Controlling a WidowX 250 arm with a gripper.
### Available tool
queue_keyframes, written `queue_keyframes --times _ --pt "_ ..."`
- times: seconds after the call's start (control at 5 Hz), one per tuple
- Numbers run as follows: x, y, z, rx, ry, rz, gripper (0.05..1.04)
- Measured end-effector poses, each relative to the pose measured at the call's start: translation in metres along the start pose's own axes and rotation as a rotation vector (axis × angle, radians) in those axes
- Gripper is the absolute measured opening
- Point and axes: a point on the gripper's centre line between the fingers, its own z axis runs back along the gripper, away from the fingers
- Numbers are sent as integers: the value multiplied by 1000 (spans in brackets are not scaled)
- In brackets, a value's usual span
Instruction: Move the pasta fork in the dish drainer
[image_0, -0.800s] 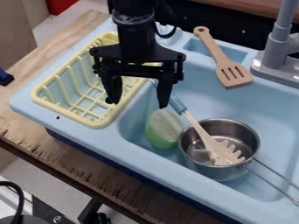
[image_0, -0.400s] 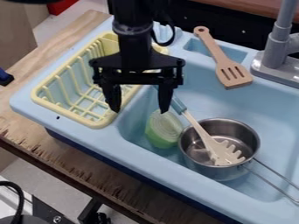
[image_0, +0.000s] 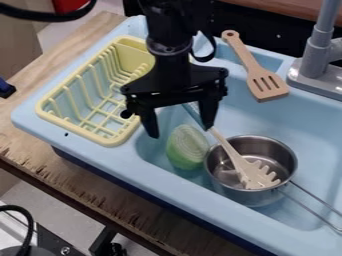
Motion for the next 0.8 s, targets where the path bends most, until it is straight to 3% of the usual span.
queue_keyframes --times 0.2,0.4,0.6,0.8 --pt "4 -13 -4 14 19 83 999" --pt "7 -19 -3 -5 12 153 999" --pt "13 -22 -8 19 -6 243 999" --pt "18 -25 -15 5 -24 277 999"
